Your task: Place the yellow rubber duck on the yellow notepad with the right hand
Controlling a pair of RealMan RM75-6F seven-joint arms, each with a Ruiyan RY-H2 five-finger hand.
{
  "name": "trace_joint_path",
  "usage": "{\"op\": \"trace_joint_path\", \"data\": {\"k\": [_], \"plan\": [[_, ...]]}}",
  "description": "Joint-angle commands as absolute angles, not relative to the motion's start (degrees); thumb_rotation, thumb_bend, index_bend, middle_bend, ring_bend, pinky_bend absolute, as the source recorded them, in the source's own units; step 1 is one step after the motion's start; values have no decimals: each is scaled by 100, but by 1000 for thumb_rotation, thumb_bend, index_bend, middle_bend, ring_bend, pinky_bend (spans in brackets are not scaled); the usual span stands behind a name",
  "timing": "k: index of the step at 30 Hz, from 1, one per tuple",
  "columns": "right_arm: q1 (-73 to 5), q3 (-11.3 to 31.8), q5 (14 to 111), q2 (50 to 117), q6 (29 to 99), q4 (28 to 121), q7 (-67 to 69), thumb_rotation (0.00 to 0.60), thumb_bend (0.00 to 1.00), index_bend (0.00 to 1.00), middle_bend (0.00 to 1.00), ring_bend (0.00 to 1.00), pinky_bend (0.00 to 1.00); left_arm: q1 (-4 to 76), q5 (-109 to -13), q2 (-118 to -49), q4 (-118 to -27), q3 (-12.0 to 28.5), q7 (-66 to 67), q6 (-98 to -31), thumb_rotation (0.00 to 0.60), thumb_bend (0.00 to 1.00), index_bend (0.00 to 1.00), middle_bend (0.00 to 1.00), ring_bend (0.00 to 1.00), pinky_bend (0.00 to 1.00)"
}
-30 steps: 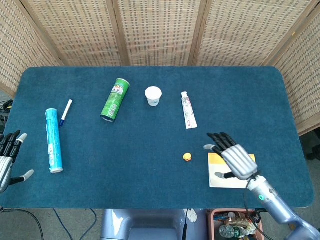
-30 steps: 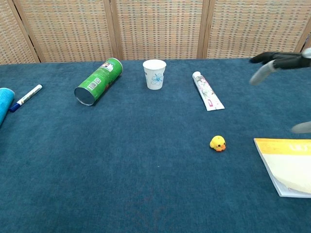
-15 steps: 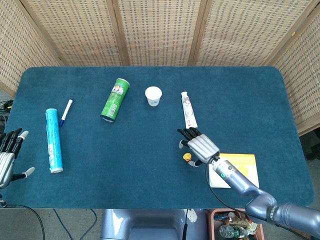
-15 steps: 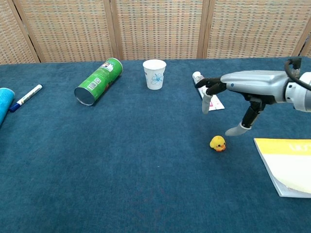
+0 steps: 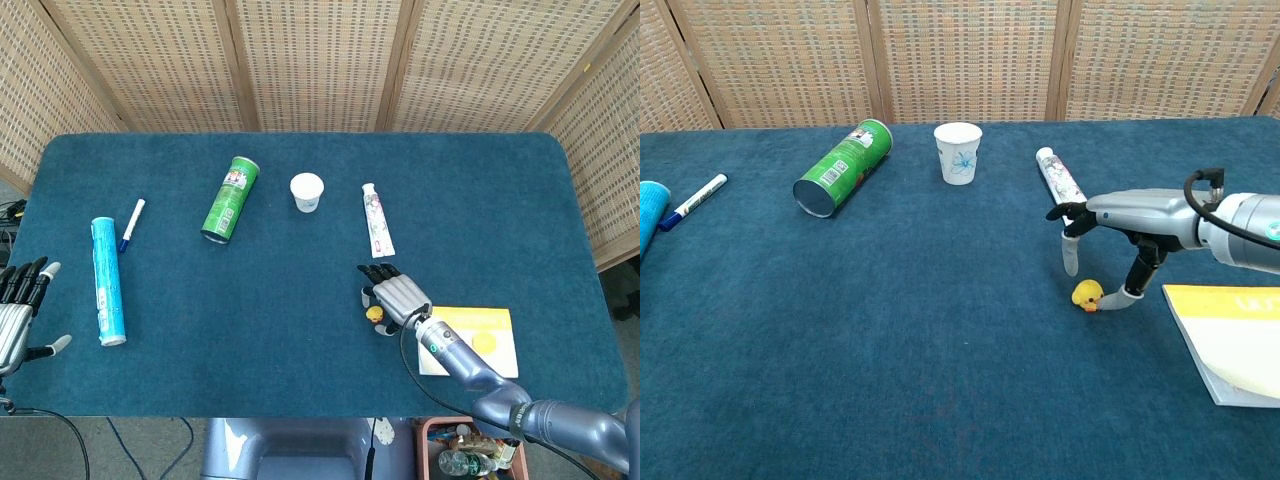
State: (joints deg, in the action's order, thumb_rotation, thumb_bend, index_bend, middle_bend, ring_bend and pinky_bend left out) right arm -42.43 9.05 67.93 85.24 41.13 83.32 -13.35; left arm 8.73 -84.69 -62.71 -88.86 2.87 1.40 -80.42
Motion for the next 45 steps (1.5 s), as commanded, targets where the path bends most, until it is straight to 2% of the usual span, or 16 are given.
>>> {"op": "trace_joint_path", "data": {"k": [1,13,21,27,34,38,41,45], "plan": [[-4286,881,6668,8627,4083,8212,-1303,600,206,429,0,0,0,873,-8480,-6263,-8885,279,117,-8045,600,0,0,0,0,0],[-4401,785,6519,8837,4060,7826,-1252,600,254,441,0,0,0,878,-8471,-6231,-8886,276,41,-8051,600,0,0,0,0,0],[-4423,722,6554,8888,4012,7653,-1094,600,300,555,0,0,0,892,-8438,-6221,-8876,268,7,-7998,600,0,0,0,0,0],[-4401,732,6736,8768,4102,7805,-865,600,302,569,0,0,0,894,-8427,-6231,-8888,259,50,-7991,600,0,0,0,0,0],[-4147,707,7389,7911,4683,8728,-545,600,302,570,0,0,0,908,-8403,-6243,-8881,255,77,-7954,600,0,0,0,0,0],[-3639,410,8051,6918,5387,9319,-216,600,302,570,0,0,0,927,-8406,-6254,-8871,242,110,-7918,600,0,0,0,0,0],[-3273,117,8468,6493,5783,9274,317,600,302,570,0,0,0,918,-8438,-6261,-8896,226,137,-7945,600,0,0,0,0,0],[-2878,-214,8850,6403,6208,8760,861,600,302,570,0,0,0,922,-8513,-6256,-8939,201,167,-7973,600,0,0,0,0,0]]}}
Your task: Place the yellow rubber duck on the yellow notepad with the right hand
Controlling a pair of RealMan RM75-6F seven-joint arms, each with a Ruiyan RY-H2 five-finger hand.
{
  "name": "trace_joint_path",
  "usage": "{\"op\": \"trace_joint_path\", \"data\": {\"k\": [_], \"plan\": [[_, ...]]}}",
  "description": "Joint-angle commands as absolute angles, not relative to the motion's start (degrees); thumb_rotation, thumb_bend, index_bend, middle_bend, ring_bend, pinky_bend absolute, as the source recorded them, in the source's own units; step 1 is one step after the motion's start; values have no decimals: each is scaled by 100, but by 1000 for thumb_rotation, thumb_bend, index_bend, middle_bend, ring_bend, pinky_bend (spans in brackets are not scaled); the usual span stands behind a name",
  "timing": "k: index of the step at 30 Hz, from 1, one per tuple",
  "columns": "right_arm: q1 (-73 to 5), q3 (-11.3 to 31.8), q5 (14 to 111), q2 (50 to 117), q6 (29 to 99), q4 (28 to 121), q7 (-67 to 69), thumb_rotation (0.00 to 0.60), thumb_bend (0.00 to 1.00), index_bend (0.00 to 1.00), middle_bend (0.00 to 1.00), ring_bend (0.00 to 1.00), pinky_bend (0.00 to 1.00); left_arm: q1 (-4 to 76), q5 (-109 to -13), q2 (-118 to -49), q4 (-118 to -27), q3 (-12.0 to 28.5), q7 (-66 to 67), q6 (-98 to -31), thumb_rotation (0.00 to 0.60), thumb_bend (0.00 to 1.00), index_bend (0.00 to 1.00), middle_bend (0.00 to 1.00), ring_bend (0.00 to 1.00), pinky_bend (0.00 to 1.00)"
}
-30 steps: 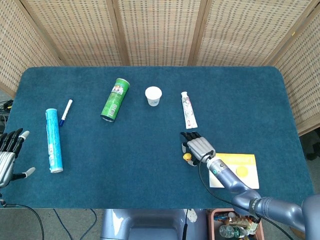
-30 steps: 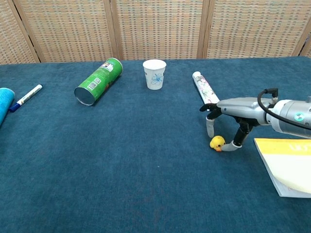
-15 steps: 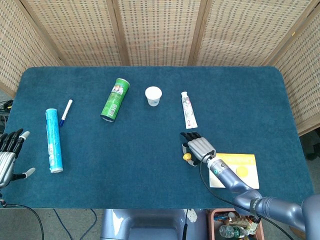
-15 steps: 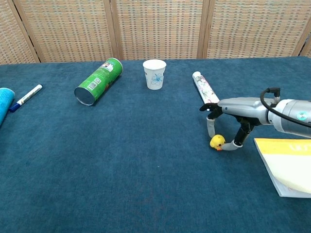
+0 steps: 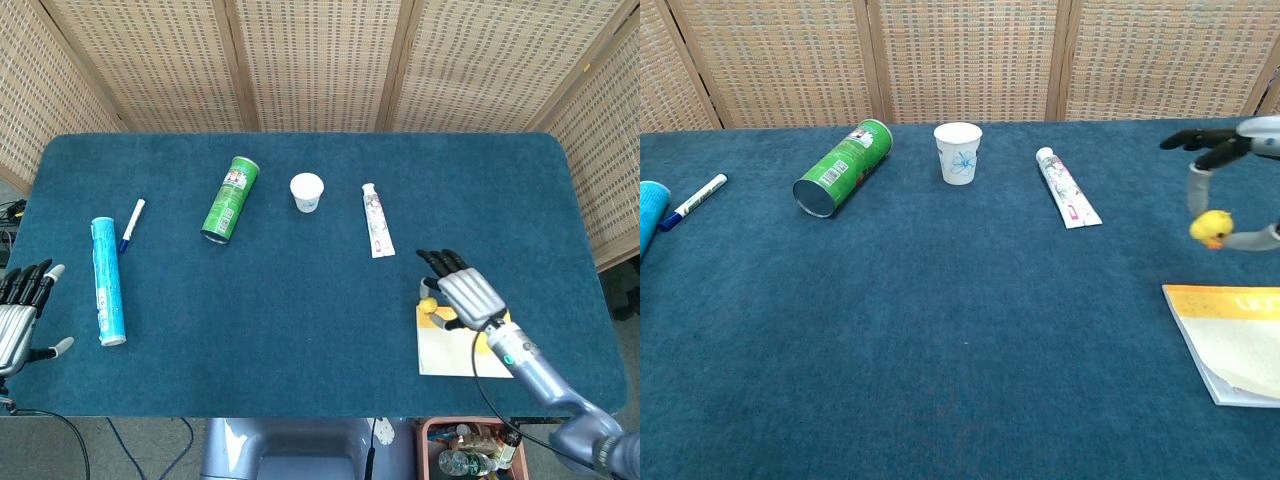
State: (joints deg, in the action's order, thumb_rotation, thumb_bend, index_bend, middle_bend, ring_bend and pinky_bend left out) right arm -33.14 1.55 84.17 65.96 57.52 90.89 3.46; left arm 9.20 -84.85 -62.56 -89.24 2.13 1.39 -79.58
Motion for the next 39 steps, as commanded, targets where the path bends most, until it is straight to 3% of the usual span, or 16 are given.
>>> {"op": "trace_joint_path", "data": {"k": [1,9,39], "plan": [[-2768,-310,8912,6416,6290,8586,968,600,302,570,0,0,0,921,-8530,-6260,-8954,195,191,-7983,600,0,0,0,0,0],[-2481,-457,9145,6787,6603,7811,1364,600,302,570,0,0,0,905,-8602,-6275,-9065,189,347,-8087,600,0,0,0,0,0],[-2336,-608,9141,7131,6211,7146,1445,600,302,570,0,0,0,865,-8622,-6213,-9115,157,304,-8133,600,0,0,0,0,0]]}}
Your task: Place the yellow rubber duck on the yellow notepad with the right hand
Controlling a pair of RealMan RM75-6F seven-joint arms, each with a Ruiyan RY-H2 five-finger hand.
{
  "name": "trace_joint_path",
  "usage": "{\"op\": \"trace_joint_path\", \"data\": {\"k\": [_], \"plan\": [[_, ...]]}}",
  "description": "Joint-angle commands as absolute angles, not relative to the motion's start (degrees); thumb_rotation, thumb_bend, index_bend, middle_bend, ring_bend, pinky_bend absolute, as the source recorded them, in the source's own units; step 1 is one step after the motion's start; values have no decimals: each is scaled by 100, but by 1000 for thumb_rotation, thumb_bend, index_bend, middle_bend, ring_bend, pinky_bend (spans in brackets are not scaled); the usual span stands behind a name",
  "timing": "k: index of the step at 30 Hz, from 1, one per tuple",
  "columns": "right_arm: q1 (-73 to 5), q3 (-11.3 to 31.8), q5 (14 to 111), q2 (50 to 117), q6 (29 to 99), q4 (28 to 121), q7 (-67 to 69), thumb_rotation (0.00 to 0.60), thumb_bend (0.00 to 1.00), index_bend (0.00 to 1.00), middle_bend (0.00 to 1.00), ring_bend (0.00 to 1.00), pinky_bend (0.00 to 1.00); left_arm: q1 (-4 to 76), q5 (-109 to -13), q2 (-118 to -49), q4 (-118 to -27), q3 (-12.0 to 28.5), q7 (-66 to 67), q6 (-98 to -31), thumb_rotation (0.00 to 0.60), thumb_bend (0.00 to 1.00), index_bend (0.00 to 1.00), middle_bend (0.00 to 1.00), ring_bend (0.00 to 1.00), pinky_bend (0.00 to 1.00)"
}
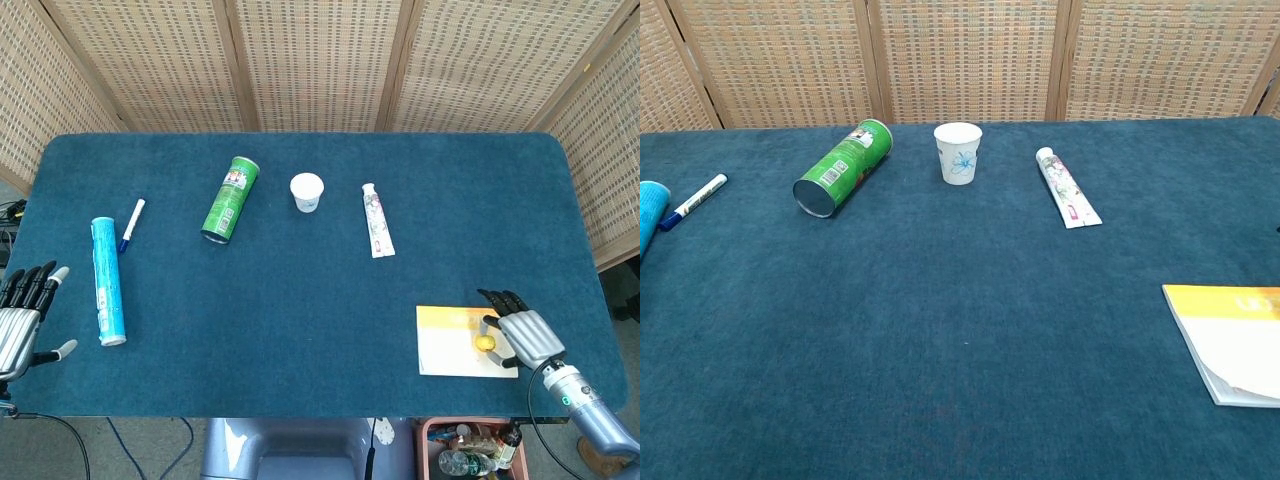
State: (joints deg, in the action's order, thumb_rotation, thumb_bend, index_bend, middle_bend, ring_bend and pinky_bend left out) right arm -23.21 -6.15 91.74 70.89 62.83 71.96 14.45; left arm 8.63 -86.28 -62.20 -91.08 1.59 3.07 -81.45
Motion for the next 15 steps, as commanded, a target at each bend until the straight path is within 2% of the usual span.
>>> {"op": "trace_joint_path", "data": {"k": [1,15], "plan": [[-2341,-601,9127,7143,6188,7125,1433,600,302,570,0,0,0,866,-8620,-6209,-9118,158,299,-8129,600,0,0,0,0,0],[-2343,-576,9017,7176,5999,7052,1300,600,302,567,0,0,0,864,-8618,-6190,-9128,162,271,-8133,600,0,0,0,0,0]]}}
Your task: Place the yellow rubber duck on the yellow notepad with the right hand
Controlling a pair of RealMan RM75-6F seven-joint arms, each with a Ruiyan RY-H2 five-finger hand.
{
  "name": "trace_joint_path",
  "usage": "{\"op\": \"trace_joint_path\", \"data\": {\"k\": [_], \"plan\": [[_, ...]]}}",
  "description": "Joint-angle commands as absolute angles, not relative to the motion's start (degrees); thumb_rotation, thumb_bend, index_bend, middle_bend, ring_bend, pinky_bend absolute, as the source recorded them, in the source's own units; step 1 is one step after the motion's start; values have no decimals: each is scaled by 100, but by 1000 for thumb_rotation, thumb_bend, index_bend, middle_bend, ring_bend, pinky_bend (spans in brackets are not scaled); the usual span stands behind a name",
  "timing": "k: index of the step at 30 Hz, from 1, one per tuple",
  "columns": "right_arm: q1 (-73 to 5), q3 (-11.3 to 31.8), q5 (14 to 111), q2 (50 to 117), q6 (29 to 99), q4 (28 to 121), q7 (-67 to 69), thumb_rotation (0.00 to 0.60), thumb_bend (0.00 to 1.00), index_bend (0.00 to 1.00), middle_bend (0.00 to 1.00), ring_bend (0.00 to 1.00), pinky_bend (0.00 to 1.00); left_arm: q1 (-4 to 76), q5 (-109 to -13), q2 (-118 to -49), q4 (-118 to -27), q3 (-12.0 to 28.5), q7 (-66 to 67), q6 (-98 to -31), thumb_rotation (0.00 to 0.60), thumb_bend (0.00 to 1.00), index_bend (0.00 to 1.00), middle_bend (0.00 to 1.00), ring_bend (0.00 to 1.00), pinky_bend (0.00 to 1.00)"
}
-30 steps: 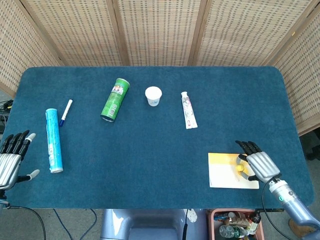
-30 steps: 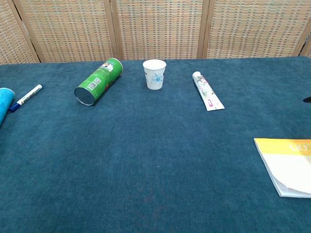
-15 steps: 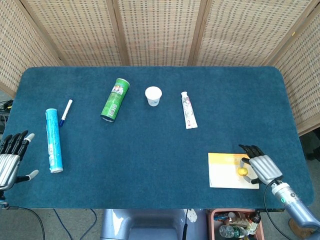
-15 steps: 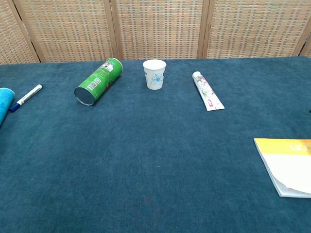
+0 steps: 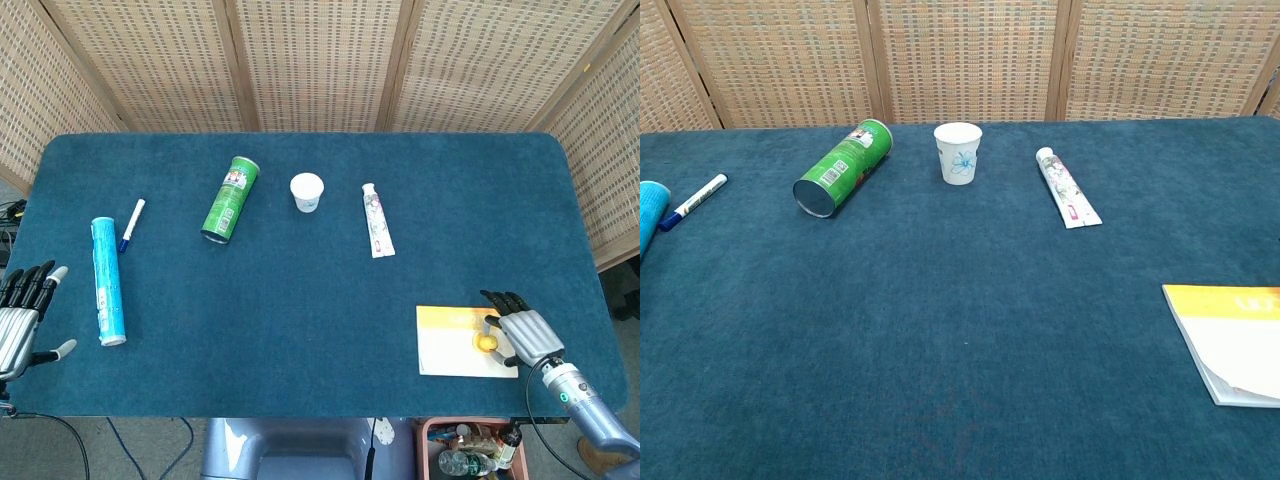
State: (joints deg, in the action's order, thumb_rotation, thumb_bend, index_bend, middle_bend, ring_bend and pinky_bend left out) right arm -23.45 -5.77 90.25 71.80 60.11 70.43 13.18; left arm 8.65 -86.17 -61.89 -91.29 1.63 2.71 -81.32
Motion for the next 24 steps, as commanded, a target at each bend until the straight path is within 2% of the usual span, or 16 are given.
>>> {"op": "trace_joint_path", "data": {"k": [1,3,6,9,15,18,21,24], "plan": [[-2344,-573,9011,7174,5988,7062,1273,600,302,541,0,0,0,865,-8619,-6189,-9130,162,270,-8131,600,0,0,0,0,0],[-2340,-560,9002,7182,5993,7068,1231,600,279,470,0,0,0,866,-8620,-6186,-9134,159,268,-8126,600,0,0,0,0,0],[-2330,-543,8975,7179,5986,7090,1207,600,181,343,0,0,0,862,-8625,-6183,-9136,155,266,-8130,600,0,0,0,0,0],[-2320,-530,8970,7155,6006,7136,1164,600,152,250,0,0,0,859,-8631,-6181,-9136,153,262,-8137,600,0,0,0,0,0],[-2243,-520,9018,7034,6197,7339,1052,600,149,218,0,0,0,852,-8650,-6178,-9144,143,261,-8151,600,0,0,0,0,0],[-2077,-507,9068,6814,6576,7697,988,600,145,203,0,0,0,846,-8663,-6171,-9148,136,253,-8159,600,0,0,0,0,0],[-1884,-478,9054,6637,6936,8026,918,600,79,167,0,0,0,838,-8678,-6166,-9150,133,241,-8178,600,0,0,0,0,0],[-1507,-331,8911,6594,7630,8332,654,600,4,60,0,0,0,820,-8690,-6176,-9131,135,241,-8221,600,0,0,0,0,0]]}}
